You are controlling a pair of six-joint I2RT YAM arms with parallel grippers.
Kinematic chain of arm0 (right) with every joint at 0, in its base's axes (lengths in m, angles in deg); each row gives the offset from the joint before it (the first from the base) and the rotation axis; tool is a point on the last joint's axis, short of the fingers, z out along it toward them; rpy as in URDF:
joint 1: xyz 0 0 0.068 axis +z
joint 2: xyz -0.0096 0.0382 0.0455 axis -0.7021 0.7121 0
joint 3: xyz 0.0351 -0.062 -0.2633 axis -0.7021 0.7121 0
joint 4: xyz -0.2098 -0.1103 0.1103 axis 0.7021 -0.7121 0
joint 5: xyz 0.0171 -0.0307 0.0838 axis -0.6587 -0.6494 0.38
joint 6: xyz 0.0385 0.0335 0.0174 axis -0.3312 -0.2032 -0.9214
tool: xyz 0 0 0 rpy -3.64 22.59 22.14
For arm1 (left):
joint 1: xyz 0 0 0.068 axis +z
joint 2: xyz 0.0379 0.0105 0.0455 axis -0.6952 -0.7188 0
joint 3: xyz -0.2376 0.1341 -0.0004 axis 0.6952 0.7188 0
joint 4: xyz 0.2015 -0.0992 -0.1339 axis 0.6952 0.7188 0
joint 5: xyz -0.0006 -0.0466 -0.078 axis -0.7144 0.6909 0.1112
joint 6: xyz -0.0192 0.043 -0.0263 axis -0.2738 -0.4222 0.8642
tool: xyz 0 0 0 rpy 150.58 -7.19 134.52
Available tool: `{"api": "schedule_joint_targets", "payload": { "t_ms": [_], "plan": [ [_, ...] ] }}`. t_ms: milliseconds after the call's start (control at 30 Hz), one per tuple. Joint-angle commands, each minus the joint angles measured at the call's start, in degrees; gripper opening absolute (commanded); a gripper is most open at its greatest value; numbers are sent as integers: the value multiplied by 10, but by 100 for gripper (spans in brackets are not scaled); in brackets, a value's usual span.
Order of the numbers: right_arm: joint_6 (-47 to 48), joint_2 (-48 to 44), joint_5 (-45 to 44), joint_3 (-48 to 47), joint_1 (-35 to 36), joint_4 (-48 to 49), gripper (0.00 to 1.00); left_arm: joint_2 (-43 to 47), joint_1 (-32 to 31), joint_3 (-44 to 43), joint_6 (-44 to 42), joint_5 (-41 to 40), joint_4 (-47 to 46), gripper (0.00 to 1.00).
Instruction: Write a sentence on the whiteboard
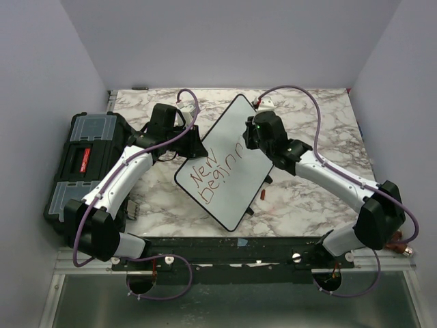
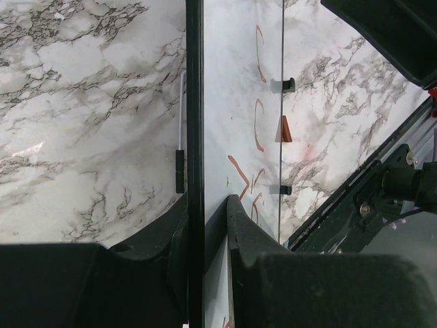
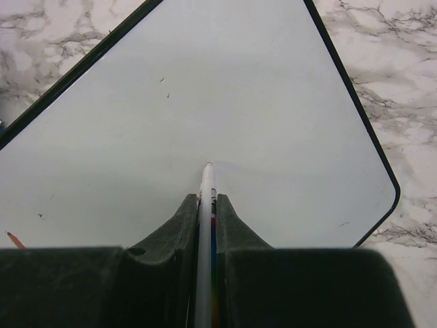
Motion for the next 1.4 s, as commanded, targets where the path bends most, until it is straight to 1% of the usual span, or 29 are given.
{"api": "schedule_joint_targets", "payload": {
  "t_ms": [0, 233, 567, 767, 933, 1133, 1367],
  "plan": [
    [16, 21, 16, -28, -7, 4, 1, -12, -17, 13, -82, -77, 40, 0],
    [12, 28, 30, -17, -10, 8, 1, -13, -18, 13, -82, -78, 40, 0],
    [-9, 0, 38, 44, -10, 16, 1, -12, -18, 14, -82, -78, 40, 0],
    [-13, -13, 34, 56, -11, 14, 1, -11, -19, 15, -81, -78, 40, 0],
    [-8, -25, 24, 46, -11, 0, 0, -10, -19, 14, -81, -80, 40, 0],
    [1, -29, 21, 11, -11, -11, 1, -10, -20, 15, -82, -80, 41, 0],
    [7, -2, 33, -41, -11, -12, 1, -11, -20, 13, -82, -80, 41, 0]
  ]
}}
